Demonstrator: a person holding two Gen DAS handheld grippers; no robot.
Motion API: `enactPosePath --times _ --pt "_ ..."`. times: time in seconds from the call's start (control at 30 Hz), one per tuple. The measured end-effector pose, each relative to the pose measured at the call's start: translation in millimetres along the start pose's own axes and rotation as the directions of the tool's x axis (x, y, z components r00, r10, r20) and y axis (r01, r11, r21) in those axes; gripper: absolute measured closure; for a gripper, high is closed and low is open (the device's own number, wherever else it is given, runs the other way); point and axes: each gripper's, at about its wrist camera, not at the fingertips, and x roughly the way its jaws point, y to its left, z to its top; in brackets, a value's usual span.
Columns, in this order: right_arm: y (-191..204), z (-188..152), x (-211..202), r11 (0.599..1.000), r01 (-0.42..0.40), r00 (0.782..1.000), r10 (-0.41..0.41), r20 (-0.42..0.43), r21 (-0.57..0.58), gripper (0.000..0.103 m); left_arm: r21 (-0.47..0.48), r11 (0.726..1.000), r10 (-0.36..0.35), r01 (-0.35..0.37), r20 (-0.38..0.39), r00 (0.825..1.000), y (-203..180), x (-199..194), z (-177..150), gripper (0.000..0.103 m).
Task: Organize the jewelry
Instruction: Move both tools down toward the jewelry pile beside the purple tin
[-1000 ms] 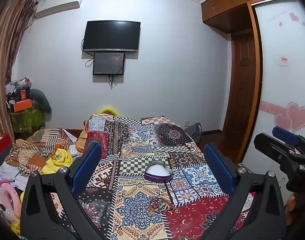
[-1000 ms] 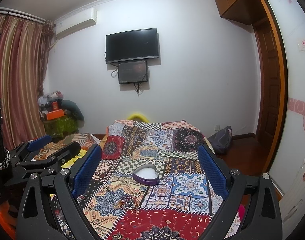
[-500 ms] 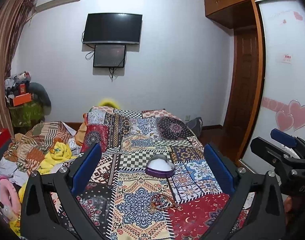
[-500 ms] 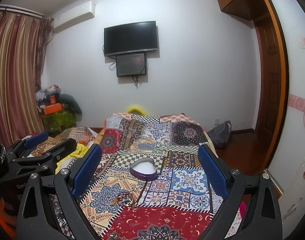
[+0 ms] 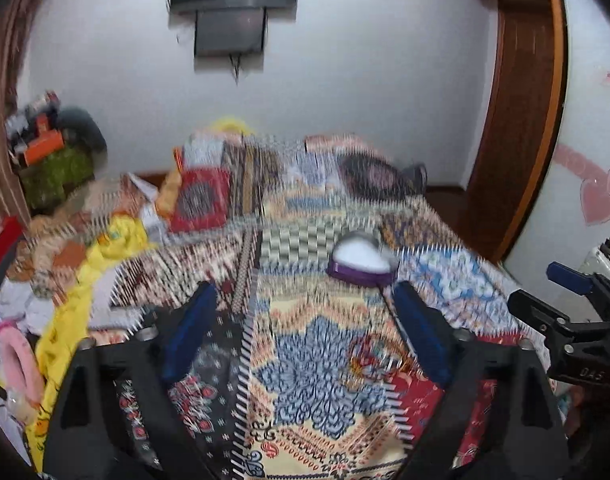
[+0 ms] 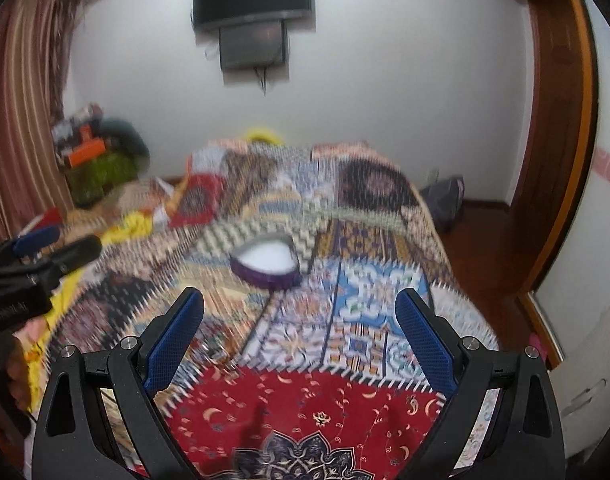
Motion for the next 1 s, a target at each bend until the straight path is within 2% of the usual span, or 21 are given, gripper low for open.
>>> enactPosePath --times 0.13,0.23,0.27,0.3,0.37,0.47,0.53,0.6,0.77,0.9,1.0 --pt "-10.1 -8.1 25.2 0.999 -0.033 0.995 0.034 -0.091 0.012 0.008 0.015 1.0 0.01 -0.009 -0.072 0.997 4.0 27.3 -12.9 0.021" --pt "-9.3 -11.9 40.2 0.999 -0.045 0.989 0.044 -0.143 -0.002 0.008 0.032 0.999 0.009 -0.005 -0.142 0.99 5.3 47.7 -24.6 0.028" --pt "-7.3 -13.6 44.2 0.999 -0.051 0.987 0.049 -0.154 -0.01 0.008 0.034 0.999 0.003 0.003 -0.17 0.985 5.5 53.1 -28.4 0.034" --pt "-5.8 -15.4 47.7 0.998 -0.062 0.985 0.058 -0.165 -0.019 0.011 0.034 0.999 -0.004 0.01 -0.19 0.982 6.9 56.2 -31.0 0.04" --pt "0.8 -20.2 53.2 0.995 -0.087 0.977 0.076 -0.198 -0.049 0.017 0.028 0.999 -0.024 0.031 -0.232 0.972 7.9 64.4 -37.6 0.046" --pt "9.6 -25.9 59.8 0.99 -0.109 0.971 0.086 -0.225 -0.091 0.024 0.014 0.997 -0.071 0.078 -0.275 0.959 8.4 70.3 -43.9 0.048" --pt "14.4 -27.6 65.6 0.984 -0.139 0.965 0.11 -0.24 -0.109 0.027 0.017 0.995 -0.092 0.101 -0.291 0.952 6.3 70.9 -46.8 0.048" --pt "19.2 -28.6 72.4 0.978 -0.17 0.955 0.133 -0.263 -0.124 0.035 0.038 0.993 -0.094 0.11 -0.299 0.95 1.1 69.5 -49.2 0.049" --pt "27.5 -30.8 86.4 0.963 -0.239 0.927 0.186 -0.327 -0.128 0.048 0.056 0.986 -0.132 0.158 -0.329 0.935 -9.0 69.9 -55.1 0.049" --pt "31.8 -31.6 93.5 0.954 -0.264 0.91 0.199 -0.363 -0.14 0.059 0.059 0.981 -0.152 0.184 -0.348 0.925 -15.4 72.5 -60.5 0.06" --pt "33.8 -33.8 97.4 0.95 -0.278 0.901 0.207 -0.381 -0.142 0.063 0.05 0.976 -0.179 0.211 -0.364 0.914 -18.4 74.5 -63.8 0.068"
